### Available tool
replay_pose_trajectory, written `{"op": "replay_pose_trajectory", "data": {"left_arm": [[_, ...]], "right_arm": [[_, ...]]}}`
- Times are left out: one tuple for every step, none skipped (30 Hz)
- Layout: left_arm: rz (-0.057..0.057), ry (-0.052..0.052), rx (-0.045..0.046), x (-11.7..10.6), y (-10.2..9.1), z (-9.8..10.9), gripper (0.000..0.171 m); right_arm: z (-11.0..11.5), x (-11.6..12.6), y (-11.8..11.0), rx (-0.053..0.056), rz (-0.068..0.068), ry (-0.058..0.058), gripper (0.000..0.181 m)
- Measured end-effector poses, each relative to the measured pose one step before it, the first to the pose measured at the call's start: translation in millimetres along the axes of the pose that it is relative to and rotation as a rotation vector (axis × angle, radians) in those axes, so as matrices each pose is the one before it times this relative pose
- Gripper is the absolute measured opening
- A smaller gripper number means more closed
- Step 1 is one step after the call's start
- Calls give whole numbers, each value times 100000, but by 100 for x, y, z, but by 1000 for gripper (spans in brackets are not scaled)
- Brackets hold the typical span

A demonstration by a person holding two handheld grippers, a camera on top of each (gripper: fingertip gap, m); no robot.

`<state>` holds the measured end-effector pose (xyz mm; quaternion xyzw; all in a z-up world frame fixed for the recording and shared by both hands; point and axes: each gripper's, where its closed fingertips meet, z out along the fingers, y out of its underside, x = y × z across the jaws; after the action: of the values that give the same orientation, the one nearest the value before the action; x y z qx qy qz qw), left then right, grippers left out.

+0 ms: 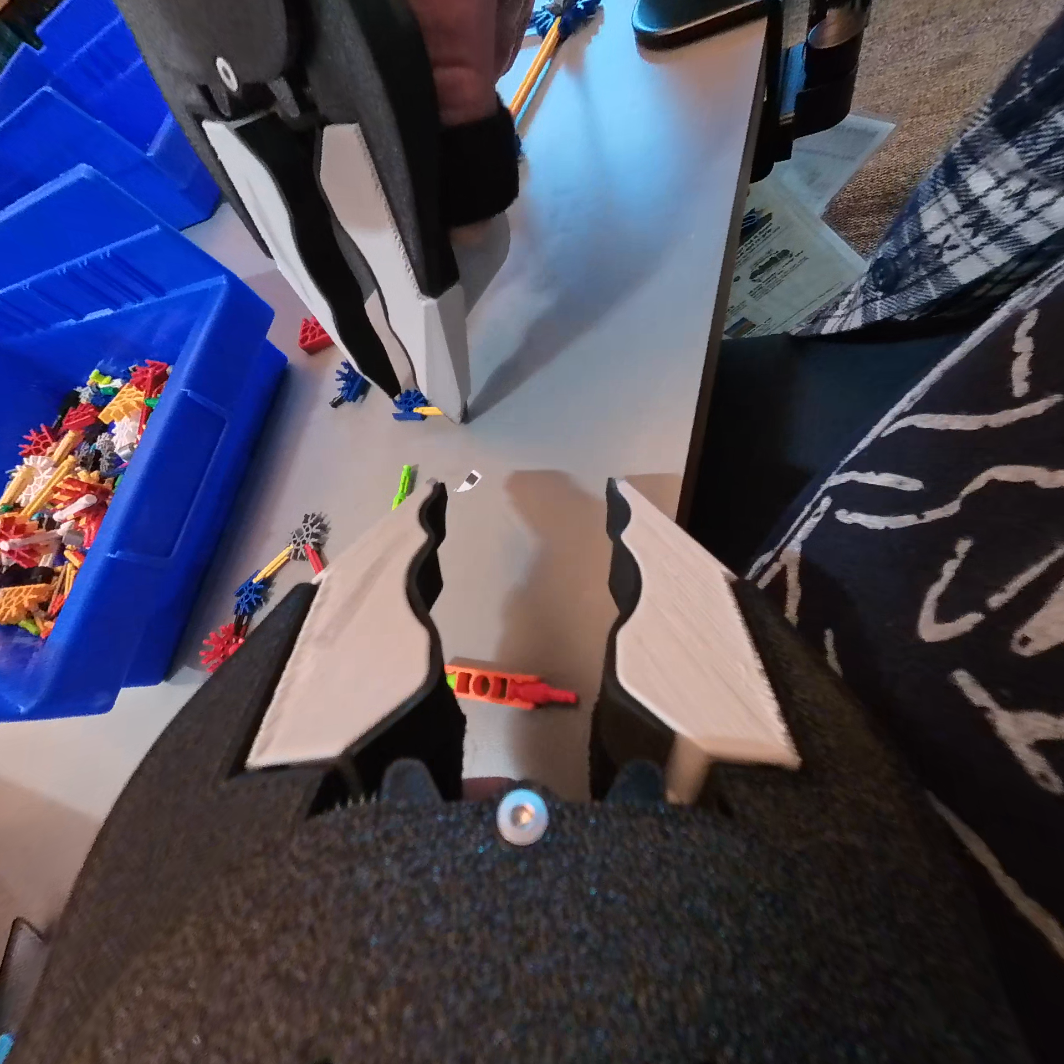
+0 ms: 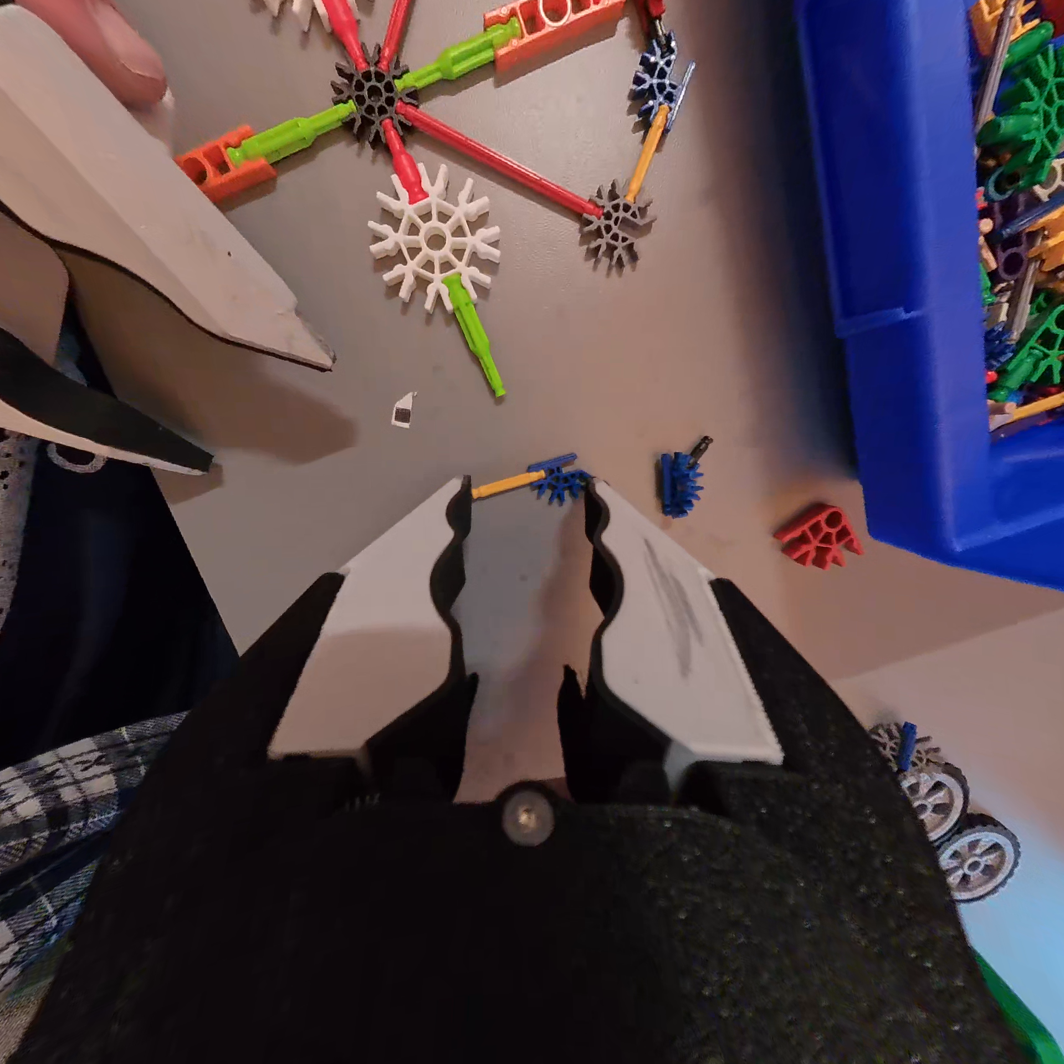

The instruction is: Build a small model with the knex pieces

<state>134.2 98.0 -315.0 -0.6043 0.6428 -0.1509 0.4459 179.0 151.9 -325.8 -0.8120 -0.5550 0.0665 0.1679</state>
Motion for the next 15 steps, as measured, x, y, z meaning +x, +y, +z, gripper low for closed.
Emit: {"op": "replay_pose_trajectory", "data": {"left_arm": [[0, -21, -9, -37, 13, -11, 55], [19, -36, 16, -28, 21, -15, 55], [26, -57, 31, -23, 17, -17, 55], [43, -52, 22, -32, 21, -14, 55], [41, -12, 17, -29, 8, -13, 55], [-53, 59, -11, -19, 28, -13, 55], [-36, 98, -11, -27, 16, -8, 55], [13, 110, 9, -8, 22, -15, 55], [-31, 116, -5, -26, 22, -15, 55], [-14, 55, -2, -25, 13, -11, 55], [39, -5, 16, -16, 19, -18, 55], [31, -10, 22, -27, 27, -22, 55], [33, -66, 32, -28, 10, -23, 55], [62, -68, 28, -27, 18, -17, 55], [23, 9, 4, -13, 21, -19, 55]], "right_arm": [[-64, -34, -15, 661, 231, -496, 39], [-110, 30, -40, 989, 580, -251, 39], [-150, 212, -1, 652, 865, 794, 39], [-120, 221, 118, -53, 1191, 925, 39], [-85, 75, 115, -200, 687, 290, 39], [-18, -94, 37, 258, -159, -157, 39], [74, -192, 59, -3, -291, -688, 39], [134, -36, 205, -983, -290, 211, 39], [113, 55, 219, -1079, -503, 888, 38], [-27, -167, -29, 531, 198, -777, 38], [-107, -142, -36, 407, 456, -987, 38], [-183, 64, -62, 547, -255, 336, 38], [-229, -132, -170, 1141, -1543, -687, 38], [-215, -53, -265, 1217, -2492, -369, 38], [-171, 253, -308, 956, -3066, 1312, 38]]}}
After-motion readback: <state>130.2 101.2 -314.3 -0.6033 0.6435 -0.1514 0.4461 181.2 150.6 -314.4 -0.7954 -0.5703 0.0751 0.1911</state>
